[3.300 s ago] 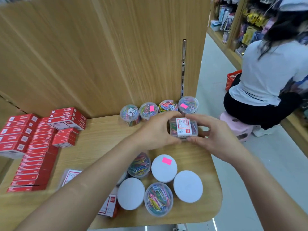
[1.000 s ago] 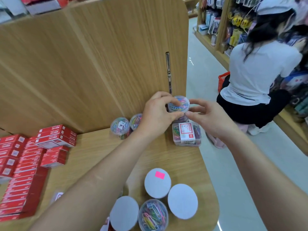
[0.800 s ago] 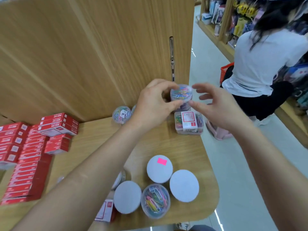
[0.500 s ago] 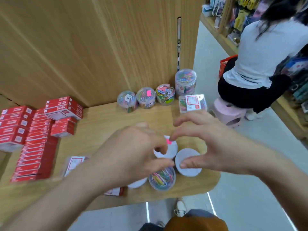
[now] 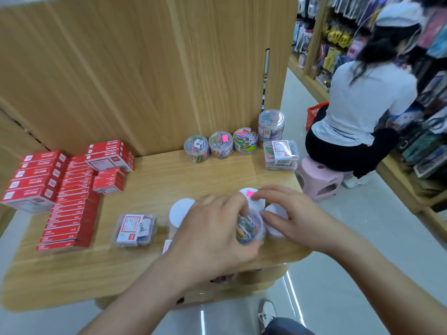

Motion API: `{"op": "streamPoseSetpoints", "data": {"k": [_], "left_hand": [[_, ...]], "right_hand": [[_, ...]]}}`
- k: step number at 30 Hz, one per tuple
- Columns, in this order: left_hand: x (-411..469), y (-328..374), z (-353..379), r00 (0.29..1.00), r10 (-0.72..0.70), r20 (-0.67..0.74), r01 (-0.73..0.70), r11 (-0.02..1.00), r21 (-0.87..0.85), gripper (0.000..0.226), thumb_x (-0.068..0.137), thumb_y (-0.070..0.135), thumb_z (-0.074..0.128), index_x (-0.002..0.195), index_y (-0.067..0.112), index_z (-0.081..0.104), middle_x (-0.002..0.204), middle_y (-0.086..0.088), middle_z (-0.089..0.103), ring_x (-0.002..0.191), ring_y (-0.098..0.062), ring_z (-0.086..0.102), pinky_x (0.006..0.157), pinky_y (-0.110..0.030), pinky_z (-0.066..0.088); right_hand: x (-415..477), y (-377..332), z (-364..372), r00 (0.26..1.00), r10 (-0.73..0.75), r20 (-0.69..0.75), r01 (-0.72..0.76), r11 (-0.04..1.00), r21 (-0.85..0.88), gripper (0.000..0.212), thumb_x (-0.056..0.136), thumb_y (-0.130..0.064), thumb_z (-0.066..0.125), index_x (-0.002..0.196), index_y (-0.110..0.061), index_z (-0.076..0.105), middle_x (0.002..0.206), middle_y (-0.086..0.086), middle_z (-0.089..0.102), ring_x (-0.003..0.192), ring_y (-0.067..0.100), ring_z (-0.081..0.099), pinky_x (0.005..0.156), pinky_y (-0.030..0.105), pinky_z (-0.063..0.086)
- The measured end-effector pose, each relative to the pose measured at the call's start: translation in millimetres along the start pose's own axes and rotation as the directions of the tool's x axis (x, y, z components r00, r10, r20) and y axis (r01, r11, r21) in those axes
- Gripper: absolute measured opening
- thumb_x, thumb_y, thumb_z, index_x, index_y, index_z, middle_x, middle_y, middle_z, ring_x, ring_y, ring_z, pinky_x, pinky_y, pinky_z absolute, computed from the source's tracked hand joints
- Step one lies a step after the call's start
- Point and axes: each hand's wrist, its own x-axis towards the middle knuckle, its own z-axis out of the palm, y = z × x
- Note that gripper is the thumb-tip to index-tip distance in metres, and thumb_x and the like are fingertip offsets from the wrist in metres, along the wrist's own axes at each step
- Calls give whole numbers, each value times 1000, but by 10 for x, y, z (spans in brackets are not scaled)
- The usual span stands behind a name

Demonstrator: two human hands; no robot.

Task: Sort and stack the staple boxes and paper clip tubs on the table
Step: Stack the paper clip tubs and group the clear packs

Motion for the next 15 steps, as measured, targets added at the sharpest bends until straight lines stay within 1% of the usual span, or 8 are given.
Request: {"op": "streamPoseSetpoints", "data": {"k": [2, 4, 7, 9, 11, 13, 14, 15], "left_hand": [[95, -38, -193, 991, -123, -46, 111, 973, -202, 40, 59, 55, 60, 87, 30, 47, 85, 12, 59, 80, -8, 55, 71, -24, 43], [304, -127, -329, 968, -205, -142, 157, 943, -292, 42, 58, 56, 61, 90, 32, 47, 88, 14, 60, 82, -6, 59, 72, -30, 50], [769, -242, -344, 936, -272, -224, 190, 925, -328, 43, 59, 51, 72, 91, 31, 51, 90, 12, 63, 84, -9, 60, 76, -31, 50], [1104, -298, -240, 925, -294, -239, 219, 929, -297, 42, 62, 43, 78, 93, 30, 53, 93, 10, 63, 86, -11, 59, 76, -25, 46], [1393, -335, -97, 919, -314, -239, 257, 936, -240, 41, 65, 36, 80, 97, 28, 56, 95, 7, 62, 88, -13, 57, 75, -24, 42], [1609, -356, 51, 920, -308, -241, 264, 944, -199, 39, 67, 29, 80, 100, 23, 59, 97, 4, 60, 89, -14, 55, 74, -20, 36], [1687, -365, 115, 922, -300, -246, 260, 948, -184, 39, 67, 27, 80, 101, 21, 60, 98, 3, 60, 90, -13, 54, 73, -17, 33], [1747, -378, 169, 920, -299, -252, 261, 949, -175, 39, 68, 26, 80, 101, 21, 61, 99, 3, 59, 92, -13, 54, 74, -15, 32]], "right_hand": [[6, 10, -23, 999, 6, -51, -5, 1000, 10, 33, 85, -30, 54, 116, -24, 63, 117, -13, 58, 108, 5, 54, 95, 26, 42], [51, 28, -101, 987, 14, -161, -7, 999, 42, 29, 85, -29, 56, 112, -24, 64, 113, -14, 60, 104, 2, 55, 90, 21, 43], [240, 91, -346, 921, 105, -374, -13, 971, 241, 19, 87, -16, 61, 102, -25, 67, 102, -16, 64, 93, 1, 60, 77, 13, 46], [461, 170, -579, 870, 239, -432, -59, 919, 390, 23, 88, -8, 60, 98, -28, 66, 95, -14, 66, 81, -5, 61, 68, 8, 45], [699, 335, -772, 860, 351, -371, -143, 863, 484, 22, 89, -10, 59, 102, -26, 64, 103, -9, 66, 90, -4, 61, 81, 13, 47], [900, 518, -875, 868, 440, -231, -256, 794, 551, 25, 90, -17, 59, 114, -22, 61, 115, -2, 64, 104, 8, 60, 97, 32, 48], [978, 585, -891, 872, 460, -167, -298, 770, 564, 29, 91, -21, 59, 120, -19, 58, 118, -1, 62, 107, 10, 59, 98, 37, 48], [1048, 641, -889, 881, 459, -116, -322, 760, 565, 32, 91, -23, 59, 123, -18, 56, 118, -1, 62, 106, 9, 60, 96, 35, 49]]}}
